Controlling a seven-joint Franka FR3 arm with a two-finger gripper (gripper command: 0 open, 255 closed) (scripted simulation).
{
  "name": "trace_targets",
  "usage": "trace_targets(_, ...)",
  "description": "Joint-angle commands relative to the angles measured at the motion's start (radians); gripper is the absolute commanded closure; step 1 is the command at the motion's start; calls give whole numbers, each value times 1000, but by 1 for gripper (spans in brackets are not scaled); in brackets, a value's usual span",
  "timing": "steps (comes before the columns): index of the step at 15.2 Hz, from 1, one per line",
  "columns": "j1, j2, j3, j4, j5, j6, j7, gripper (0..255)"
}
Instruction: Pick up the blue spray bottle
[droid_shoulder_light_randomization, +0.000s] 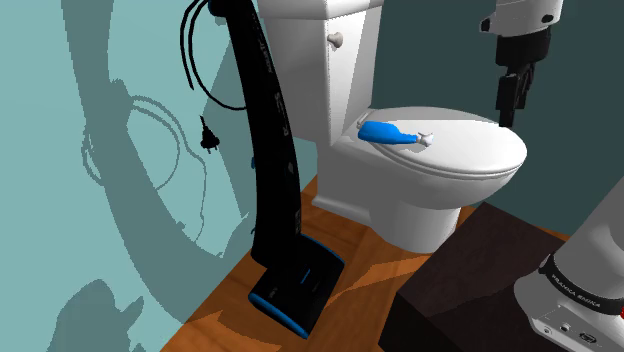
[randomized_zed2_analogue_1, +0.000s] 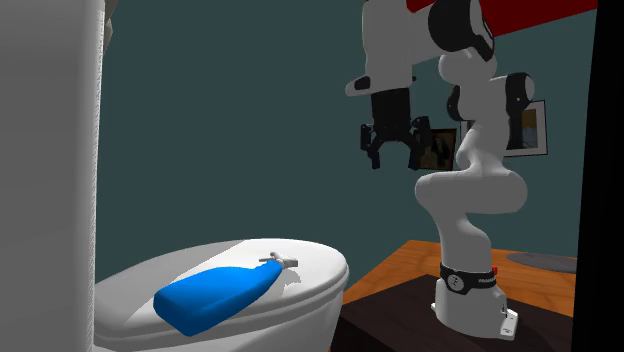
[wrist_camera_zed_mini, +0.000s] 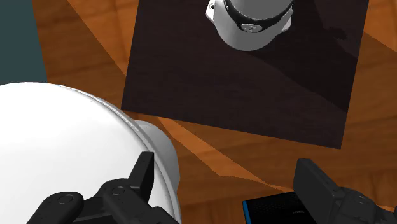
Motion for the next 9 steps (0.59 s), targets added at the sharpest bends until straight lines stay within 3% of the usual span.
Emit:
trace_targets(1,0,0,0,0,0,0,0,0)
trace_targets(9,-11,209,-53,-16,-31,315,-35,0)
